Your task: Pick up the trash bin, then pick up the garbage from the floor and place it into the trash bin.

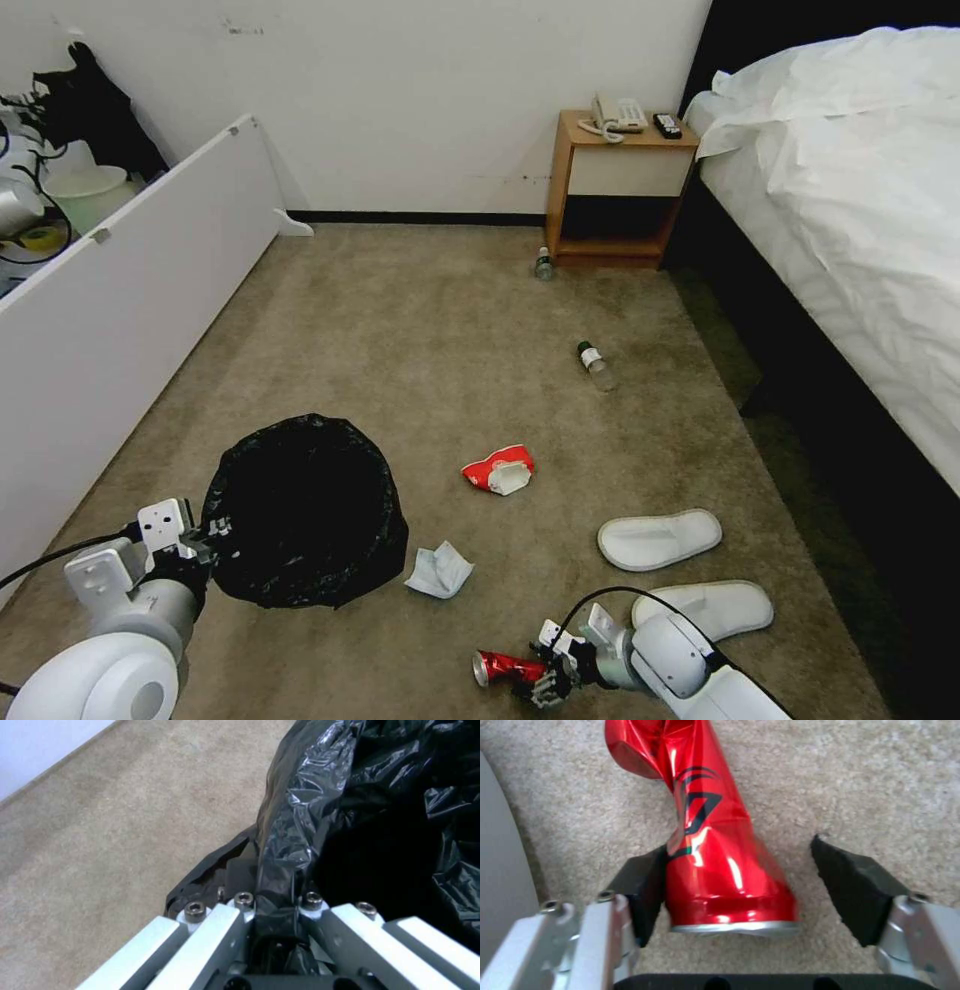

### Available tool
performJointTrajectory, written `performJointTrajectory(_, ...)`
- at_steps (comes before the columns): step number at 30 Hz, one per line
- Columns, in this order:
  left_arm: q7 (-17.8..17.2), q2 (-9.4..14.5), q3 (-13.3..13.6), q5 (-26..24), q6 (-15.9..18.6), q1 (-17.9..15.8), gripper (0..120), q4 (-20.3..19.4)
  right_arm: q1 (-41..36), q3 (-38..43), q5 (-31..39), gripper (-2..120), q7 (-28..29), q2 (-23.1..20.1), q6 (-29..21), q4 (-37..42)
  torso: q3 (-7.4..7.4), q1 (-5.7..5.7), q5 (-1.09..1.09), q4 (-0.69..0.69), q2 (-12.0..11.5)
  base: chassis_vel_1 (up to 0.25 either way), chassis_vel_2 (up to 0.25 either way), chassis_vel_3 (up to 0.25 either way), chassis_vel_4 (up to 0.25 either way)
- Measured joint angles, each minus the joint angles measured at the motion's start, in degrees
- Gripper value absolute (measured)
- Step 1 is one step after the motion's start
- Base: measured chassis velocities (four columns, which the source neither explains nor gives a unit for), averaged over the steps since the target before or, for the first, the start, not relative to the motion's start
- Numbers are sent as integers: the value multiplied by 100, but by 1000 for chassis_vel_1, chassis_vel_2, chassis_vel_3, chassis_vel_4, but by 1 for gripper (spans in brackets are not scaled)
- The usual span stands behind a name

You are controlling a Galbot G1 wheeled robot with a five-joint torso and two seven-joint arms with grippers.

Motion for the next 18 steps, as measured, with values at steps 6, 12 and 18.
performJointTrajectory(6, 2, 2, -4, -3, 0, 13, 1, -15, 0, 6, -13, 58, -2, -22, 11, -11, 2, 0, 4, 1, -1, 0, 0, 0, 0)
performJointTrajectory(12, 3, 16, -9, -3, 0, 9, 1, -36, 0, 7, -34, 52, -37, -46, 60, -36, 2, 0, 5, 1, -2, 0, 0, 0, 0)
performJointTrajectory(18, 2, 31, -4, 0, 0, 8, 1, -38, -29, 39, -41, 52, -52, -71, 84, -37, 3, 0, 8, 3, -3, 0, 0, 0, 0)
